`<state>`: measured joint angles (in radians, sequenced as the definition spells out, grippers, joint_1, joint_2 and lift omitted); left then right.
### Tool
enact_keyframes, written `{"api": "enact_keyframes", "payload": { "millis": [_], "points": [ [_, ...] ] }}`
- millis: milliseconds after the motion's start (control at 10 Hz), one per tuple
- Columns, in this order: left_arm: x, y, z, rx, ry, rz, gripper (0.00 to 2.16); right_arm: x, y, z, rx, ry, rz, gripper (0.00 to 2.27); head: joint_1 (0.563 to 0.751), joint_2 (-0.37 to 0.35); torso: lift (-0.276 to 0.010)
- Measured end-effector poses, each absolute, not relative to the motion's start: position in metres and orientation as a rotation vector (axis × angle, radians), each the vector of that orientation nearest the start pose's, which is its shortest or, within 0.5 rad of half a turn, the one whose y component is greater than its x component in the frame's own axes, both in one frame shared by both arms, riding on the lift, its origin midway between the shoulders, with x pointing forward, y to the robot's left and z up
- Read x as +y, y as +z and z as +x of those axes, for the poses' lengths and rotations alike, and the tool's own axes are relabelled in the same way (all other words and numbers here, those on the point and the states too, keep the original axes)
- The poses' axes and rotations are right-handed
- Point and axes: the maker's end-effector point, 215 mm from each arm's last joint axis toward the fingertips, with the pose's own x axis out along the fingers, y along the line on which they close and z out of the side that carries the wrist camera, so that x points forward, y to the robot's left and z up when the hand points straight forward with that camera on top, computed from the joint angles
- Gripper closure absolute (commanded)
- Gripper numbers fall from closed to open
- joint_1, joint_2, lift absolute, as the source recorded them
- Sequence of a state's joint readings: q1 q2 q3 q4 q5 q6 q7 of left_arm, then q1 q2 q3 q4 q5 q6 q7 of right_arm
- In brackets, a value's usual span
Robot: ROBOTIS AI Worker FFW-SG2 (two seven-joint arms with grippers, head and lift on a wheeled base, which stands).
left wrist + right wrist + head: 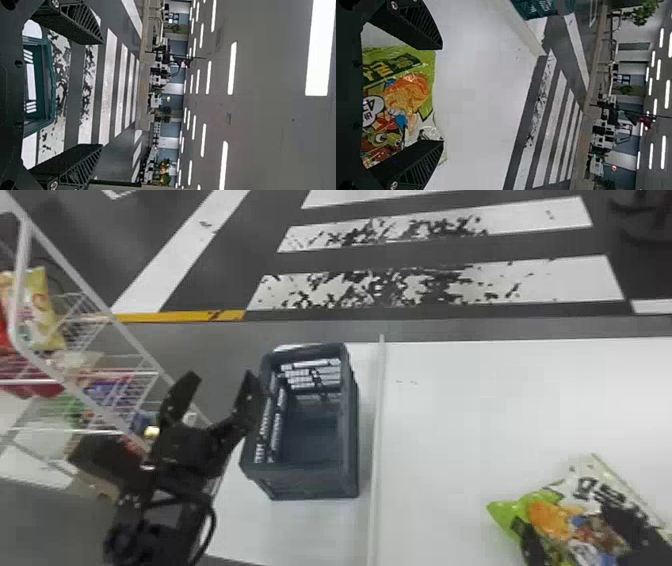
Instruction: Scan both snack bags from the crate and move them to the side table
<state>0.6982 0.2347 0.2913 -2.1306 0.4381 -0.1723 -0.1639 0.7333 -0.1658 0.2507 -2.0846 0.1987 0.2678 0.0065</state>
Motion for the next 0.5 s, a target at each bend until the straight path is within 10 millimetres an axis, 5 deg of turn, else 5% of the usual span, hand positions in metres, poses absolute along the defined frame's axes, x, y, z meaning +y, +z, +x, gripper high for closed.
{"api": "enact_keyframes", "payload": {
  "millis": [500],
  "points": [
    [0.354, -0.285, 0.390, -0.089, -0.054, -0.076, 0.07, -0.093, -0.519, 0.270, 0.568, 0.303, -0.526, 0.08, 0.695, 0.350, -0.029]
  ]
}}
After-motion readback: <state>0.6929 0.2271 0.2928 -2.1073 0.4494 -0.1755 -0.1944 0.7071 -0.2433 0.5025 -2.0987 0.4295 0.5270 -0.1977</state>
